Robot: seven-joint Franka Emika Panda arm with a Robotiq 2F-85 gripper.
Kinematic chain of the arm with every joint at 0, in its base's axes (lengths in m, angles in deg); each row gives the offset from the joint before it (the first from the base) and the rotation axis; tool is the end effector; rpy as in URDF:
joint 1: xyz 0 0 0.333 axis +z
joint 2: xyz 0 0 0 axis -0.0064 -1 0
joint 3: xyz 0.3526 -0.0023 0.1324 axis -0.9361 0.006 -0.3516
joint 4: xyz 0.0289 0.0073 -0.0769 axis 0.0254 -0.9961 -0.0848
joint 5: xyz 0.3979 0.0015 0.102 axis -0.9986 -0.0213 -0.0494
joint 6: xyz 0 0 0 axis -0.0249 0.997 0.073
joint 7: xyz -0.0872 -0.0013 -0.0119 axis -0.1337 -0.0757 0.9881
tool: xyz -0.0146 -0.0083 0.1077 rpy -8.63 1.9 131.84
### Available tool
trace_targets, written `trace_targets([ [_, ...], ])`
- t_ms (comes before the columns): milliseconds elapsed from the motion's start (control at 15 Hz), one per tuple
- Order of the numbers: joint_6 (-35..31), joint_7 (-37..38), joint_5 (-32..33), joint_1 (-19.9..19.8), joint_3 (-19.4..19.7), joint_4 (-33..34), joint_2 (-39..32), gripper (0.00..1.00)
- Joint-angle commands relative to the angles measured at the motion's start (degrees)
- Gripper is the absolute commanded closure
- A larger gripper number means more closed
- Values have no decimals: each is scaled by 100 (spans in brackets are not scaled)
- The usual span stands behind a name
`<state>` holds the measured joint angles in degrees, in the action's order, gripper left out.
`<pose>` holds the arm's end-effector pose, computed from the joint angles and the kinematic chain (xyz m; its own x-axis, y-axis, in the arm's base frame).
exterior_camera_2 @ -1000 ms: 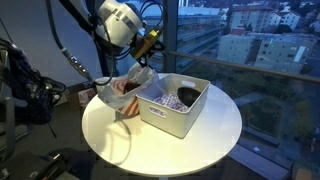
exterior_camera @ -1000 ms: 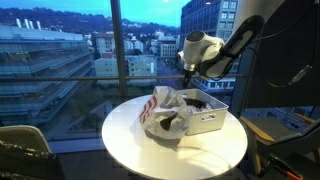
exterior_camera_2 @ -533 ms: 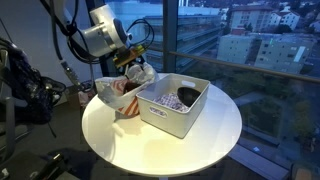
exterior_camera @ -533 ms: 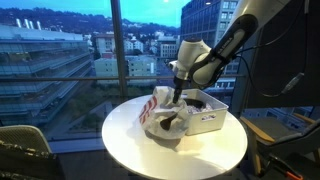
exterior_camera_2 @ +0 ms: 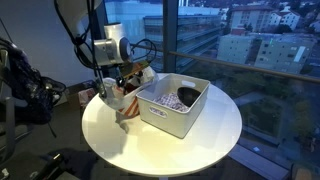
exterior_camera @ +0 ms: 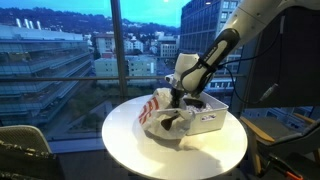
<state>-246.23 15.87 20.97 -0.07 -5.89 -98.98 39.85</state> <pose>0.6474 0.1310 0.2532 0.4578 0.8761 0.1513 0.8428 -0.4818 0.2400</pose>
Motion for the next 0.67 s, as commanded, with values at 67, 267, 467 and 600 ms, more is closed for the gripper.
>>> trace_targets([
  [67, 585, -450, -160, 14, -63, 403, -169, 0],
  [267, 1219, -662, -461, -61, -186, 251, 33, 0],
  [467, 1831, -857, -753, -85, -255, 177, 176, 0],
  [600, 2150, -1069, -1032, -107, -304, 254, 109, 0],
])
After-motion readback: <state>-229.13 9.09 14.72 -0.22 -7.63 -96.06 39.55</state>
